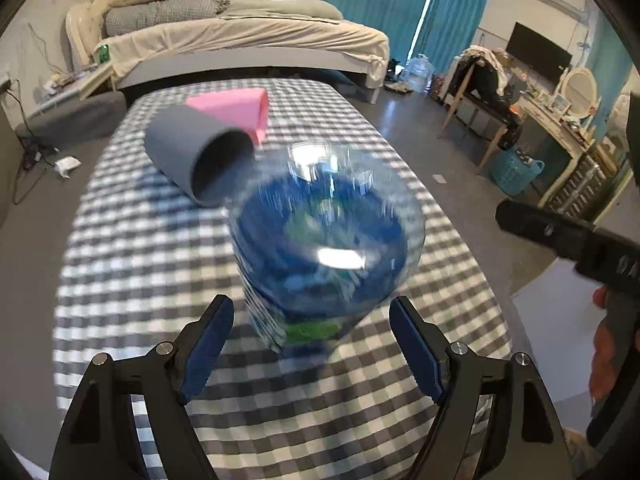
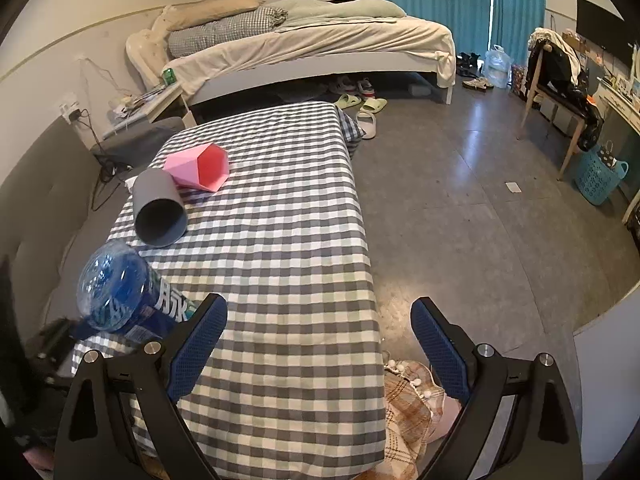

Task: Flip cup upside down
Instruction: 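Lower the bottle upright onto the cloth beside the grey tube, open left gripper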

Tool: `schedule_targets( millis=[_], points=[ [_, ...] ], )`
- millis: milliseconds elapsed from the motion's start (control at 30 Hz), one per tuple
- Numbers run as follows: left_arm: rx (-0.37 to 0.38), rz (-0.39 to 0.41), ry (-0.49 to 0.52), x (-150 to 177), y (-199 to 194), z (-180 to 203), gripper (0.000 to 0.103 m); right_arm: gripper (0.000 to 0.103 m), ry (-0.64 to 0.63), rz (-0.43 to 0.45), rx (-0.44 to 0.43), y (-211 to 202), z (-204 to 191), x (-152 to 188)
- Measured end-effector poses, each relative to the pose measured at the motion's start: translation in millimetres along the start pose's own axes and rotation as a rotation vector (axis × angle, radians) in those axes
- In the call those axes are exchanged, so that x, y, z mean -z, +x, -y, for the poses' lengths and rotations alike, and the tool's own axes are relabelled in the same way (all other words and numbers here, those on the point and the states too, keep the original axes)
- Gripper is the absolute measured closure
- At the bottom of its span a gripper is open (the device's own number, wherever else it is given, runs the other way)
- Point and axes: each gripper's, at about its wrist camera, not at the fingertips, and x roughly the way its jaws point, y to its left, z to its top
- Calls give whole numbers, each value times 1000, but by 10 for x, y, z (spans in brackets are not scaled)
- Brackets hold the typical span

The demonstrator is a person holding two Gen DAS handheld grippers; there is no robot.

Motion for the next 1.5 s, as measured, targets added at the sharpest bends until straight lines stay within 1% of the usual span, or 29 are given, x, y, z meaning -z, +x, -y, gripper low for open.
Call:
schedule_targets(
  millis=[67, 100, 133, 167, 333, 567, 700, 767, 800, 833, 867, 900, 1000, 1067, 1167, 1200, 1367, 1433, 1500],
  points=[
    [-31, -11, 18, 40, 107, 2, 20, 9, -6, -6, 3, 3, -28, 28],
    [-28, -19, 27, 44, 162, 3, 26, 9, -10, -9, 5, 4, -39, 38],
    [-21, -26, 31, 46, 203, -1, 36, 9, -13, -11, 7, 5, -43, 45],
    [-31, -17, 41, 34, 224, 2, 36, 9, -17, -13, 11, 5, -48, 55],
    [-33, 13, 59, -19, 285, -3, 36, 9, -23, -21, 18, 22, -60, 61],
    [-57, 33, 65, -215, 467, -36, 36, 9, -38, -39, 22, 63, -115, -24],
    [-76, 37, 86, -288, 524, -19, 36, 9, -52, -28, 21, 25, -165, -92],
    [-82, 38, 86, -264, 519, -13, 33, 9, -53, -30, 18, 26, -173, -105],
    [-85, 33, 86, -245, 513, -6, 31, 9, -52, -35, 17, 32, -170, -104],
    [-92, 23, 88, -230, 511, -1, 26, 9, -51, -37, 17, 33, -163, -101],
    [-106, 18, 92, -211, 499, 2, 24, 9, -49, -39, 18, 32, -157, -96],
    [-122, 25, 91, -174, 460, 0, 23, 9, -49, -39, 17, 30, -154, -93],
    [-133, 26, 65, -85, 362, -33, 19, 9, -48, -37, 13, 17, -151, -82],
    [-116, 21, 43, -50, 287, -64, 19, 9, -51, -33, 9, 2, -159, -72],
    [-114, 52, -1, -15, 89, -124, 19, 9, -53, -10, 1, -60, -171, -54],
    [-111, 71, -14, -15, 1, -142, 19, 9, -52, 4, -2, -91, -173, -43],
    [-159, 183, -33, -24, -384, -155, 19, 9, -74, 85, -16, -245, -229, 40],
    [-180, 239, -36, -30, -554, -161, 19, 9, -85, 126, -24, -316, -253, 59],
    [-218, 281, -36, -43, -684, -158, 18, 9, -93, 169, -32, -379, -288, 79]
  ],
)
